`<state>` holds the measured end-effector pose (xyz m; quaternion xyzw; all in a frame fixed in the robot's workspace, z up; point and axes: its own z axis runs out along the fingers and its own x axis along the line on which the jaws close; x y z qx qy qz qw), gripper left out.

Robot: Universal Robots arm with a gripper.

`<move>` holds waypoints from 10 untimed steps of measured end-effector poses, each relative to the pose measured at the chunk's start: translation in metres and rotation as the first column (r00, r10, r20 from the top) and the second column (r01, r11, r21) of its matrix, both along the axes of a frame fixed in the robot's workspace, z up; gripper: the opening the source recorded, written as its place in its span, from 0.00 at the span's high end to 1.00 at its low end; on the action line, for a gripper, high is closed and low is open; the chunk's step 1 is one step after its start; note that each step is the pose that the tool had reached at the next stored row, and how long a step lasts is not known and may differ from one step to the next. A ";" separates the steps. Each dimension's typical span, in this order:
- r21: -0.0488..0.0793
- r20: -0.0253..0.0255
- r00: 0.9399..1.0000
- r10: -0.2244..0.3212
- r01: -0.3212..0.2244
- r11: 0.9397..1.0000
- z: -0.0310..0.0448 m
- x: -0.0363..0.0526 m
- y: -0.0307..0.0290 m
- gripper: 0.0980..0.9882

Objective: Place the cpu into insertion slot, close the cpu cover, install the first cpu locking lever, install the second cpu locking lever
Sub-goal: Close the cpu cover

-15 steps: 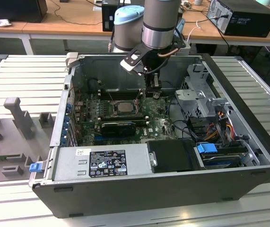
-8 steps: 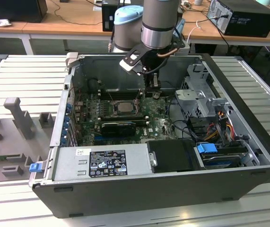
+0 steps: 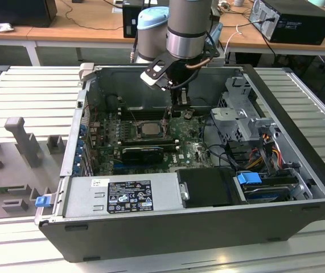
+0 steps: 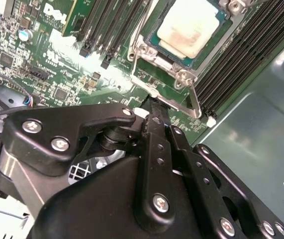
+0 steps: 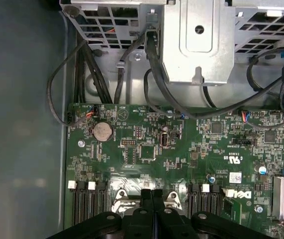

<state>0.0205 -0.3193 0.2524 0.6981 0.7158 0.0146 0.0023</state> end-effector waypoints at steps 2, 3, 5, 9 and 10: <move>0.000 0.000 1.000 0.000 0.000 1.000 -0.0004 -0.0064 0.0000 0.99; 0.000 0.000 1.000 0.000 0.000 1.000 -0.0006 -0.0091 0.0000 0.99; 0.000 0.000 1.000 0.000 0.000 1.000 -0.0030 -0.0227 0.0000 0.99; 0.000 0.000 1.000 0.014 -0.014 1.000 -0.0107 -0.0304 0.0000 0.99; 0.000 0.000 1.000 0.020 -0.020 1.000 -0.0132 -0.0325 0.0000 0.99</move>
